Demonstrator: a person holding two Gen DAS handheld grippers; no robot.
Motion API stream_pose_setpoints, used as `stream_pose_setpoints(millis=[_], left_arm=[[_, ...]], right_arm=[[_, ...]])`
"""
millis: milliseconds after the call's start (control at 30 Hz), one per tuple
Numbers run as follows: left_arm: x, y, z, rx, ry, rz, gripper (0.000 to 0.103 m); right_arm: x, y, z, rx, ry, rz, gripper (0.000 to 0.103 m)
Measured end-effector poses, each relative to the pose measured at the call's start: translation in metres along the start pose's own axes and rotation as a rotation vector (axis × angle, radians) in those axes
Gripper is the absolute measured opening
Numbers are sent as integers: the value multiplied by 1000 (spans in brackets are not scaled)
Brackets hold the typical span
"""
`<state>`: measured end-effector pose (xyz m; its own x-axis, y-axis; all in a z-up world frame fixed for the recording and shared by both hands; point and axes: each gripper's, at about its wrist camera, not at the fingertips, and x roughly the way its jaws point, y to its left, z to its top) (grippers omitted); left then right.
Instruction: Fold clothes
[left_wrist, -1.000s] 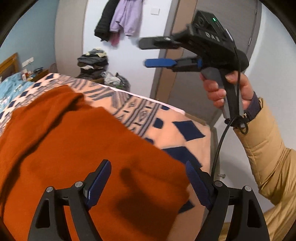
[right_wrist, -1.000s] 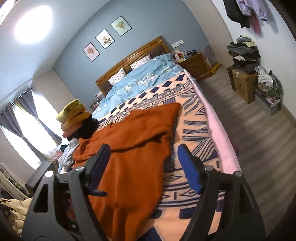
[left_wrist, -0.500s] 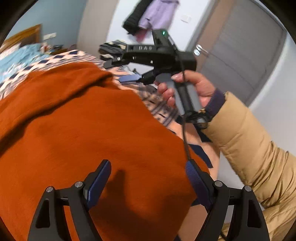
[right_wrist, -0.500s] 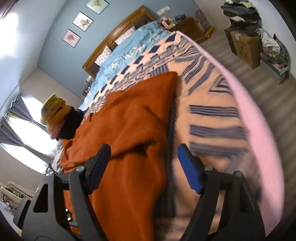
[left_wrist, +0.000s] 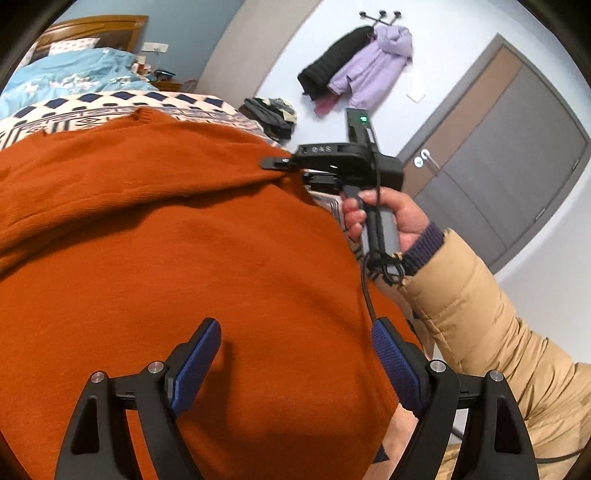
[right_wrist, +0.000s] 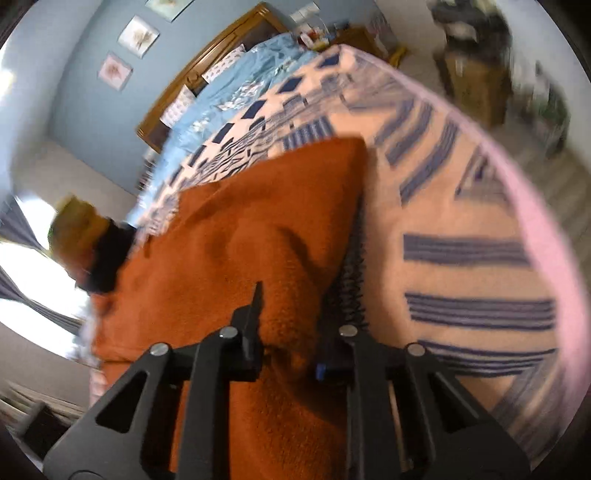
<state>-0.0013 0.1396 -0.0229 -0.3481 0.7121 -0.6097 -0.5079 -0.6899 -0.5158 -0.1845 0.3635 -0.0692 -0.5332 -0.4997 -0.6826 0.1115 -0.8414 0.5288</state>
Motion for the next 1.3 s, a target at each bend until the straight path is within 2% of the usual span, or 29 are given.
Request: stream_pose_setpoints(millis=[100, 167, 233, 333, 467, 533, 567, 600, 667, 700, 833, 900, 967, 1033, 1167, 1300], left_arm=[[-13, 9, 0, -19, -28, -13, 86], [-21, 16, 1, -31, -50, -14, 86], [-35, 26, 0, -51, -82, -10, 86], [-49, 38, -2, -69, -114, -2, 86], [-67, 54, -11, -109, -150, 11, 86], [-72, 61, -14, -124, -157, 11, 86], [-72, 63, -14, -133, -157, 15, 86], [-72, 65, -15, -141, -153, 17, 86], [-72, 71, -15, -159, -144, 16, 86], [-72, 73, -15, -162, -141, 16, 86], [-73, 76, -9, -155, -123, 35, 86], [-74, 76, -4, -143, -113, 54, 86], [-73, 75, 6, -115, -100, 94, 86], [-71, 73, 19, -77, -89, 139, 86], [-62, 68, 46, -19, -69, 211, 86], [-47, 63, 64, 5, -63, 225, 86]], right_arm=[[-15, 41, 3, -137, -52, -101, 20], [-22, 79, 3, -264, -85, -191, 20], [-23, 120, -1, -385, -100, -238, 20], [-8, 165, -12, -502, -75, -258, 20], [35, 208, -32, -618, -6, -319, 20], [59, 220, -46, -653, 28, -349, 23], [72, 223, -53, -663, 62, -345, 28], [83, 225, -60, -660, 94, -332, 38], [89, 229, -71, -672, 113, -319, 45], [86, 229, -73, -669, 103, -308, 45], [42, 222, -71, -578, 75, -124, 49], [11, 213, -74, -552, 44, -58, 58], [-17, 197, -86, -547, -4, -80, 61], [-38, 177, -103, -538, 0, -85, 61], [-67, 141, -148, -533, 9, -174, 61], [-94, 122, -194, -513, 26, -146, 61]])
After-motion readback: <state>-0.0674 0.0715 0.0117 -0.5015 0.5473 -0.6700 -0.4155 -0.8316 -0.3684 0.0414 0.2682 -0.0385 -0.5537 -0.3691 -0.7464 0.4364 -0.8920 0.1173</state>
